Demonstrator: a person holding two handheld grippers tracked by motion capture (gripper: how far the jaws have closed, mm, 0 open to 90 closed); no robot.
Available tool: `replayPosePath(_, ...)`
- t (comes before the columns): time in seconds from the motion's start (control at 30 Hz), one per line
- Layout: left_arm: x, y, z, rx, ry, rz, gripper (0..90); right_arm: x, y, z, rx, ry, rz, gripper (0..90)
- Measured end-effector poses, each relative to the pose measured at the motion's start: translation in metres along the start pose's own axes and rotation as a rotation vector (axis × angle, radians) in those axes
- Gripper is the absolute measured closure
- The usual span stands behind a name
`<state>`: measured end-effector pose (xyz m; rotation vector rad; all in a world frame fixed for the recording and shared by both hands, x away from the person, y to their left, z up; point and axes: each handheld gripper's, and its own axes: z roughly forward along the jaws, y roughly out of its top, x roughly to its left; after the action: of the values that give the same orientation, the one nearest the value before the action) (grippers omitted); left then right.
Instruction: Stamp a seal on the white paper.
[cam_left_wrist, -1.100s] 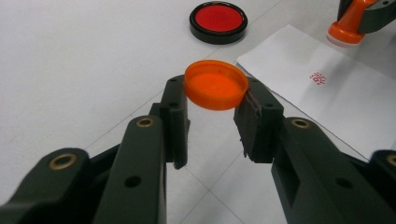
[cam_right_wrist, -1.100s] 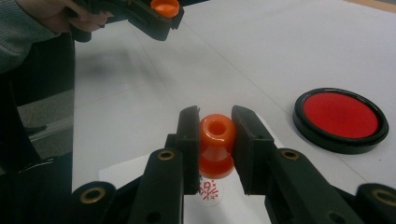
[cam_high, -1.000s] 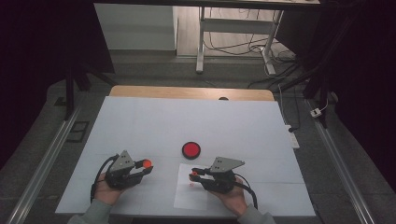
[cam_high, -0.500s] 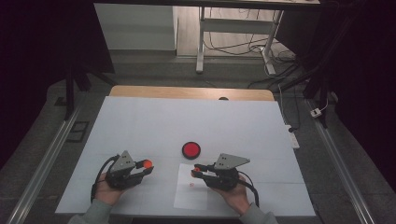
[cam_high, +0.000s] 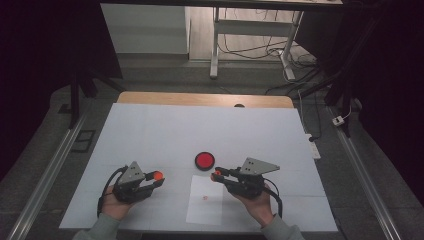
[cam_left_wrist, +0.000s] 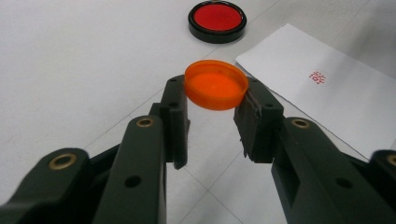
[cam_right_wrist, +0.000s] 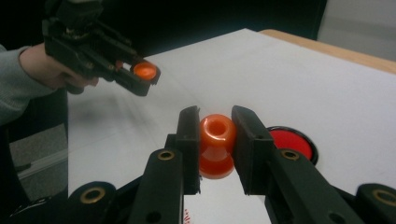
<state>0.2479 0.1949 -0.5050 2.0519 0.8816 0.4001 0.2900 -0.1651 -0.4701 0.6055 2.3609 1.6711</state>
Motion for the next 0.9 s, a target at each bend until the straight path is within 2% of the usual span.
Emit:
replayPosePath(0.63, 0.0, 0.0, 0.001, 0.002, 0.001, 0.0, 65.4, -0.012, 0.013, -0.021, -0.069, -0.043, 0.017, 72.3)
replayPosePath(0.9, 0.0, 0.0, 0.001, 0.001, 0.001, 0.0, 65.5, -0.013, 0.015, -0.024, -0.078, -0.048, 0.017, 72.3)
